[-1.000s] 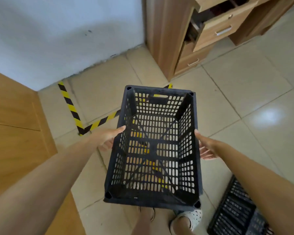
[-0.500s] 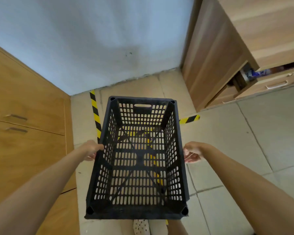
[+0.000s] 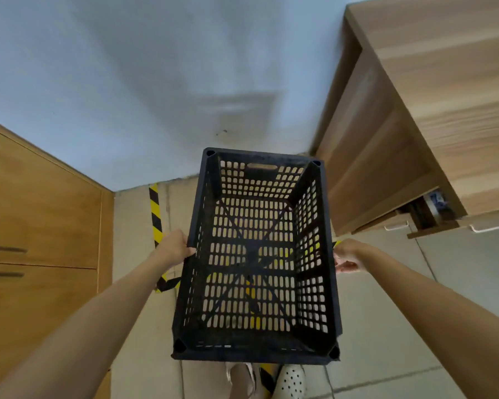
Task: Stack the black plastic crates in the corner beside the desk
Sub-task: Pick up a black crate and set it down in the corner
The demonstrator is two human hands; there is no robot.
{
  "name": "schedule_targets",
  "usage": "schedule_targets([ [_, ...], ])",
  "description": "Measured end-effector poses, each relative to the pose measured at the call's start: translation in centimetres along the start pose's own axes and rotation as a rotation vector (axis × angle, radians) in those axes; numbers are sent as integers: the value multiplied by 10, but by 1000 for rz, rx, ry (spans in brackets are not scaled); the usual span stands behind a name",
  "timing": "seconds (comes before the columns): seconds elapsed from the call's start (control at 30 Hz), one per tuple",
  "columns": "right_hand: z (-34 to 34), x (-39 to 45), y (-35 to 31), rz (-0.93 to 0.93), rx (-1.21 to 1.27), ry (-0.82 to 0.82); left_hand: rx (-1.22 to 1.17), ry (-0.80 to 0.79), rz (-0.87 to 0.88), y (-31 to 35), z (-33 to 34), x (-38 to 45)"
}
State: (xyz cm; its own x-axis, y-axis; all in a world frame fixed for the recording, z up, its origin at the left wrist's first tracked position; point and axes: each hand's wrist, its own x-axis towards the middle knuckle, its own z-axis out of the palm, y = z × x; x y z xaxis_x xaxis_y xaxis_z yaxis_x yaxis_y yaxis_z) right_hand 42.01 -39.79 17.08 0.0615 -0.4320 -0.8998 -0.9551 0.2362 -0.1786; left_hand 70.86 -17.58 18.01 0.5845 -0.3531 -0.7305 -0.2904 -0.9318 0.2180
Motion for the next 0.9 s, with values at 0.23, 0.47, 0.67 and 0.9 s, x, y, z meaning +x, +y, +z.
schedule_targets([
  [0.23, -13, 33, -53, 34, 59, 14, 2, -142, 25, 7, -33, 56],
  [0.47, -22, 74, -136, 35, 60, 38, -19, -219, 100, 15, -93, 126],
  [0.67, -5, 102, -192, 11, 46, 36, 56, -149, 105, -4, -108, 177],
  [0.9, 8, 152, -246, 6, 219, -13, 92, -7, -49, -9, -107, 215],
])
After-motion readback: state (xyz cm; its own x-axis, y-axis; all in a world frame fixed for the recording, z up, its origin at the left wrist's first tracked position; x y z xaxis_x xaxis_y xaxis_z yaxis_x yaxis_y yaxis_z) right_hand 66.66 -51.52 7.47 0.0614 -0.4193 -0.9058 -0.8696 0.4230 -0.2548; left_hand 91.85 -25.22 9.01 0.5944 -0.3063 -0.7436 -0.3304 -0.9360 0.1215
